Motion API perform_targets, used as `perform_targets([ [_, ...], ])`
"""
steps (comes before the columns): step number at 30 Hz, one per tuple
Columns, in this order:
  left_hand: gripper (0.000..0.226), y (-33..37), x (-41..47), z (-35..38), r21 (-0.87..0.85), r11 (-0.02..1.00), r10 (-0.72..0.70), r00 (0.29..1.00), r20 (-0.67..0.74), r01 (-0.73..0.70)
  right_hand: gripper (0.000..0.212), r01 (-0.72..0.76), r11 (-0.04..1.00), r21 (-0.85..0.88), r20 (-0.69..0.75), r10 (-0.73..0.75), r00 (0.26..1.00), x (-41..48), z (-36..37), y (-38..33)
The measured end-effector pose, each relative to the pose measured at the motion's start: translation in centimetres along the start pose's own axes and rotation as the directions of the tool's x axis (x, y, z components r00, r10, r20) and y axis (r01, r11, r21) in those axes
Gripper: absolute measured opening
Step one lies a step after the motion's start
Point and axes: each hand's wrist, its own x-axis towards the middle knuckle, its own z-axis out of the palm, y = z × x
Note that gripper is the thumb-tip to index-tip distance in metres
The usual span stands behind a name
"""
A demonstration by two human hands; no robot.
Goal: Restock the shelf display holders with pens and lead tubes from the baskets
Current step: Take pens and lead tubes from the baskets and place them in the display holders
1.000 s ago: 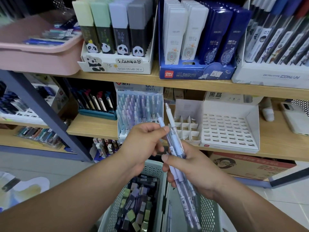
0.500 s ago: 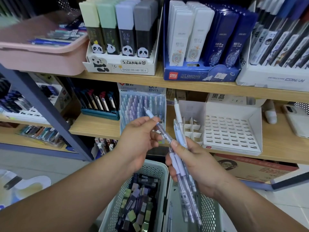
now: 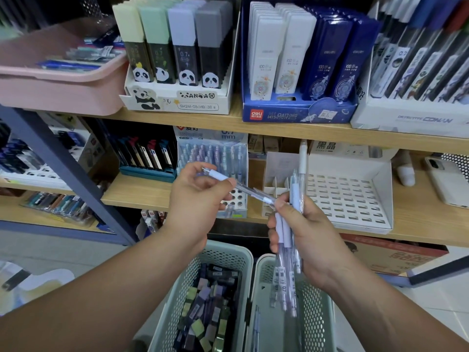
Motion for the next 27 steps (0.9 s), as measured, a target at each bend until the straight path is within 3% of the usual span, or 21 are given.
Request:
perform_targets([
  [2,0.023,0.2,0.3,-0.4,0.101,0.995,-0.001,0.998,0.056,-0.005,0.007,-0.011,0.998,0.066,-0.030,0.013,0.999,0.1,-0.3,-0.4],
  [5,0.024,0.3,0.6,-1.0,0.279,0.959,-0.128,0.962,0.241,0.057,0.004,-0.006,0.993,0.119,-0.074,0.015,0.997,0.3,-1.0,-0.9],
  [8,0.020,0.3,0.2,-1.2,0.426,0.902,-0.265,0.864,0.427,0.067,0.005,-0.001,0.998,0.062,-0.069,0.005,0.998,0.4,-1.3,-0.7],
  [13,0.039,0.1,-0.4,-1.0,0.482,0.876,-0.307,0.768,0.562,-0.002,0.005,-0.012,0.996,-0.089,0.022,0.014,1.000,0.3,-1.0,-0.2],
  [15,0.032,0.1,-0.6,-0.8,0.464,0.886,-0.320,0.737,0.596,0.009,0.011,0.004,0.981,-0.193,0.078,0.011,0.997,0.1,-0.6,0.0],
  [18,0.011,0.0,-0.6,-0.4,0.473,0.881,-0.318,0.768,0.555,0.023,0.013,-0.005,0.967,-0.256,0.117,0.037,0.992,-0.3,0.0,0.5],
  [24,0.016,-0.4,-0.4,0.4,0.473,0.879,-0.281,0.737,0.614,-0.059,0.008,-0.017,0.969,-0.246,0.083,0.039,0.996,-0.4,-0.6,0.7],
  [27,0.019,-0.2,0.1,0.7,0.508,0.854,-0.255,0.763,0.593,-0.109,0.008,-0.020,0.979,-0.203,0.032,0.027,0.999,-0.2,-1.1,0.5],
])
